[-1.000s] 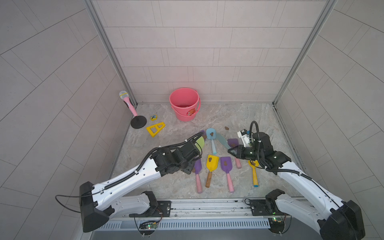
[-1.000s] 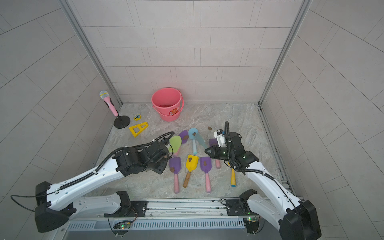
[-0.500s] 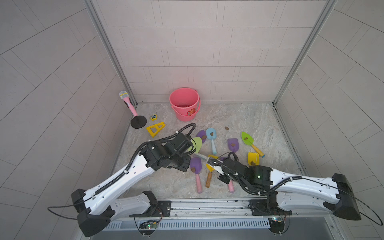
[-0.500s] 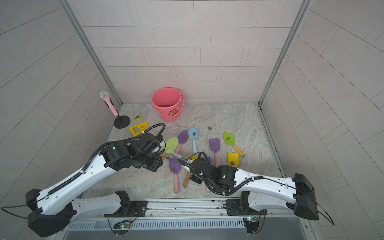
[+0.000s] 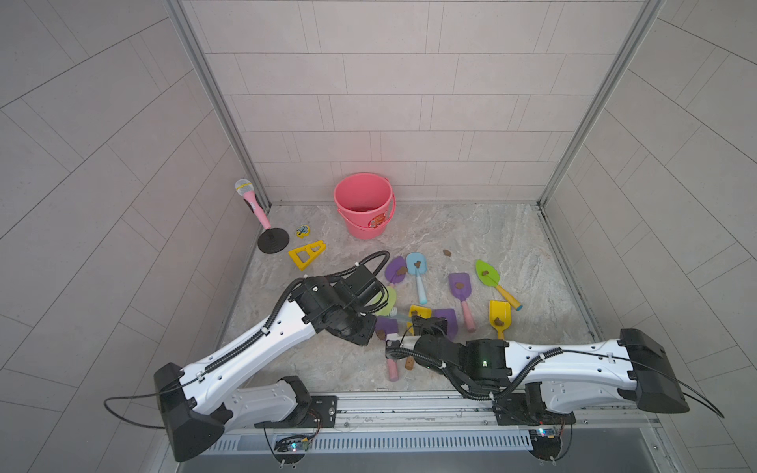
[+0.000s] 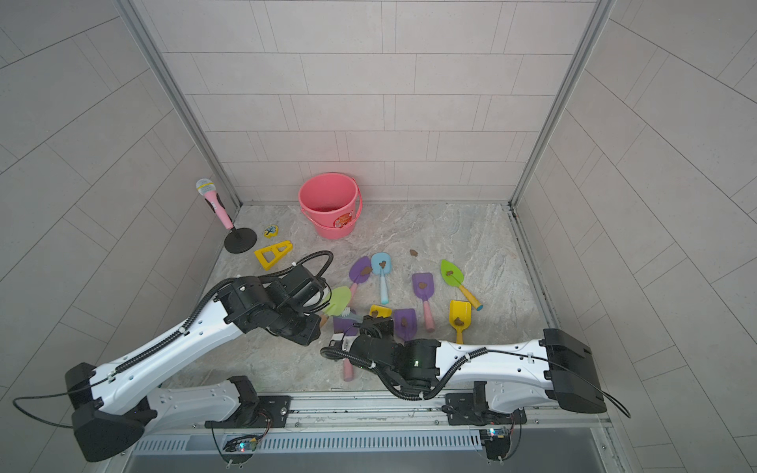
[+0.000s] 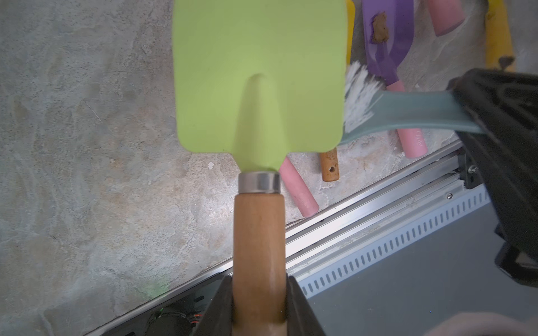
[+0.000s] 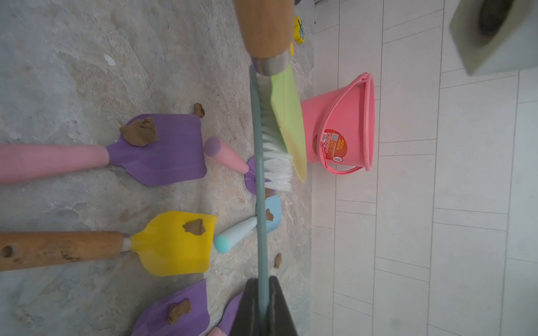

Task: Brush the soil off the hand trowel and place it into the bucket
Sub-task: Brush off the soil from the hand trowel.

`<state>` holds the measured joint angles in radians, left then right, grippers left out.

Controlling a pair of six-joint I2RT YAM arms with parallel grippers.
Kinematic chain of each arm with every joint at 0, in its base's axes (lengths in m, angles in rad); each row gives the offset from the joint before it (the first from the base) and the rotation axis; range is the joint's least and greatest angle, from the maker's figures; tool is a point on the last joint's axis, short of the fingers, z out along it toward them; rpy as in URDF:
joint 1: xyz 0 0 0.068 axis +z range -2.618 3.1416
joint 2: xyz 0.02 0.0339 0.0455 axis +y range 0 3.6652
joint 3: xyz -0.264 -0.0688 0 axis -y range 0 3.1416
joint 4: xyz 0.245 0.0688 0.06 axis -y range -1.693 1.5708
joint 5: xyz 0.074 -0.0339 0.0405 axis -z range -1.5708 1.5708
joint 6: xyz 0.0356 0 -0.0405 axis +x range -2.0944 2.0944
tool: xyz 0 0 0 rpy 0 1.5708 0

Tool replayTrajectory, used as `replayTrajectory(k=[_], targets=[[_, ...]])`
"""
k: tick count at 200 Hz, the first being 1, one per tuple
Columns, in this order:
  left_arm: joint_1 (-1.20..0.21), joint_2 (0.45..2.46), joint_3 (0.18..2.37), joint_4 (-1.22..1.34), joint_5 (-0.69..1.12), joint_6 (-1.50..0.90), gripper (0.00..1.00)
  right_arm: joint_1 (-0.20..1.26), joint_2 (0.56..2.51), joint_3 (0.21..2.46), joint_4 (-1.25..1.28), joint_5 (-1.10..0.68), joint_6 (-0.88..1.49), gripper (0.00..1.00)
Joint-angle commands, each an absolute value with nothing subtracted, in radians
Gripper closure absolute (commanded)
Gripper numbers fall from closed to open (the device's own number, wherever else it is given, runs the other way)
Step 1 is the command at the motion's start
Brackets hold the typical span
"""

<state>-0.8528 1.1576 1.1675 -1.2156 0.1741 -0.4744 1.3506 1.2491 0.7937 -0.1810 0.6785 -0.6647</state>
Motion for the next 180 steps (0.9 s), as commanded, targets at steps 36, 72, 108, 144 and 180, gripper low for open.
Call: replayTrajectory(k=[36,72,108,144,180], targets=[[-0.801,1.130,1.177,-1.258,0.258,-0.450,1.00,1.187,1.224,0.742,-0.029,0.741,-0.657,1.00],[-0.745,1.102,1.219,-1.254,0.255,-0.454,1.00,1.187,1.257,0.707,-0.026,0.732,-0.604,1.00],[-0.732,1.107,1.227,-1.241,0.211,-0.450,1.00,1.267,1.255,0.713,-0.023,0.667,-0.625,1.00],[-0.730,1.154,1.213,-1.239,0.248,-0.442,1.00,1.344,1.286,0.775,-0.014,0.663,-0.709,1.00],[-0.730,1.182,1.194,-1.243,0.274,-0.423,1.00,1.359,1.309,0.813,0.014,0.667,-0.779,1.00]])
